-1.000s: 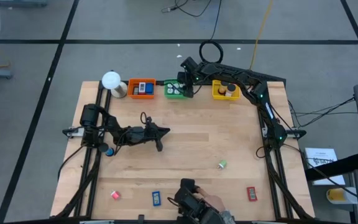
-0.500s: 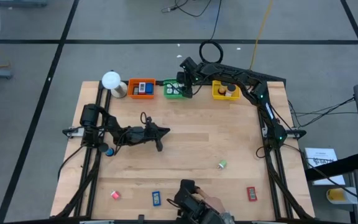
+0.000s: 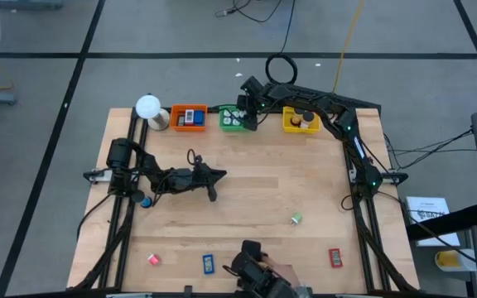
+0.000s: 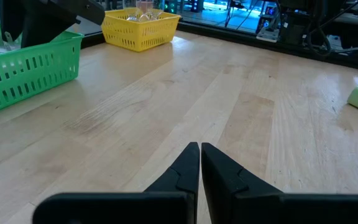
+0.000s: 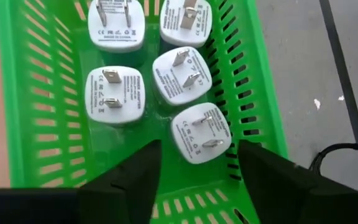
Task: Pick & Place Office items
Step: Put the blue charger adapter into the green basket
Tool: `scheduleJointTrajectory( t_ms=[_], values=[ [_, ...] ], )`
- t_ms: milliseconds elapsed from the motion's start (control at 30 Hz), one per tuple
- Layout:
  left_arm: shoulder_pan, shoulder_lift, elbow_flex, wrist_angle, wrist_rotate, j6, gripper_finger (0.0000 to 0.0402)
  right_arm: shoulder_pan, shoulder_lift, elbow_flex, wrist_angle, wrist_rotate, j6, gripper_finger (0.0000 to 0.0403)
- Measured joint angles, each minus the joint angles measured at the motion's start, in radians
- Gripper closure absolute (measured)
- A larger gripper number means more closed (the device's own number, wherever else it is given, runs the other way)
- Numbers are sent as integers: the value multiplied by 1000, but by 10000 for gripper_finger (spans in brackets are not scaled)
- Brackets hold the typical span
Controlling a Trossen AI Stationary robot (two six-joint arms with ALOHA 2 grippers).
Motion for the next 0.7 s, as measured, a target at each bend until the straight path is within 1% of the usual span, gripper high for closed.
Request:
scheduleJointTrajectory(
  t_ms=[233, 300, 367, 433, 500, 700],
  values=[
    [0, 0, 0, 0, 0, 0, 385, 0, -1, 0, 20, -2, 0, 323],
    [0, 0, 0, 0, 0, 0, 385, 0, -1, 0, 19, -3, 5, 349],
    [0, 0, 0, 0, 0, 0, 385, 0, -1, 0, 19, -3, 7, 364],
    [0, 0, 0, 0, 0, 0, 385, 1, -1, 0, 18, -3, 8, 365],
    [0, 0, 0, 0, 0, 0, 385, 1, -1, 0, 15, -3, 15, 357],
    [0, 0, 0, 0, 0, 0, 385, 1, -1, 0, 14, -3, 33, 303]
  ],
)
